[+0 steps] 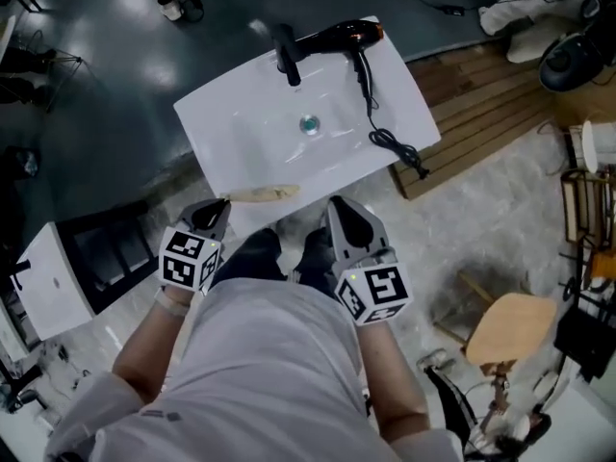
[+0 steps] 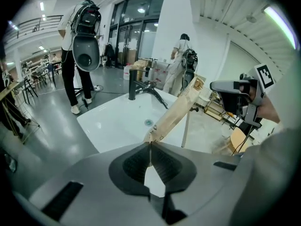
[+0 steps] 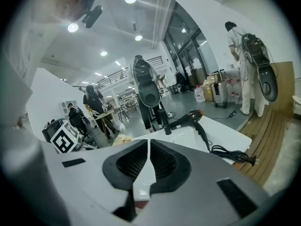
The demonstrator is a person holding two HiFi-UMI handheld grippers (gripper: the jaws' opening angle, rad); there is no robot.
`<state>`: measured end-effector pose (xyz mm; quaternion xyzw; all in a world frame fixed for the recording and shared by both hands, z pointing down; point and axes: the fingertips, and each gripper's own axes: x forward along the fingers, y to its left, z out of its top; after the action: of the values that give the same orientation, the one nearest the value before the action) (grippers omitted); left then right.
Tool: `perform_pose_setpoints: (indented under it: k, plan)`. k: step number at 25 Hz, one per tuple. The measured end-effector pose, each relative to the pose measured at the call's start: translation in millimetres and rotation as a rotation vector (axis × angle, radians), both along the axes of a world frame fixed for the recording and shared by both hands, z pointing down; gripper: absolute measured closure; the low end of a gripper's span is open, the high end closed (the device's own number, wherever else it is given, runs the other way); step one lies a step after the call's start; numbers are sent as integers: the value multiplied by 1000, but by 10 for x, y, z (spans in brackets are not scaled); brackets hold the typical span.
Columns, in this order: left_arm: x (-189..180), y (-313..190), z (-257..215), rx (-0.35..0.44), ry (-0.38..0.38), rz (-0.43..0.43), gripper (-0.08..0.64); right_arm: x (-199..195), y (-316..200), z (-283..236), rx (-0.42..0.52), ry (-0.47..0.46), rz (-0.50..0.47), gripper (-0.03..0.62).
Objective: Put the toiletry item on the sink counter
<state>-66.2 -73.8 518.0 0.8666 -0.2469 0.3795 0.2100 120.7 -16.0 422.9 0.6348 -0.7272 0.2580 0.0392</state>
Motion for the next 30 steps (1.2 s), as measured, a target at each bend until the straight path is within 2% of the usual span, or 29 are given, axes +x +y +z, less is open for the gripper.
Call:
perform_pose_setpoints:
  k: [5,13,22,30]
  plan:
    - [156,54,174,-8,-38,-102,537,210,-86,120,-23,-1,-112,565]
    - [227,199,508,5,-115,-184,537,341,-173,287,-52,15,-275,565]
    - [206,386,919,-16,-184,-234,537,351,-236,479,-76,43,-408,565]
    - [241,473,1084,-11,-227,-241,534,345,-216,576,-92,55,-471,565]
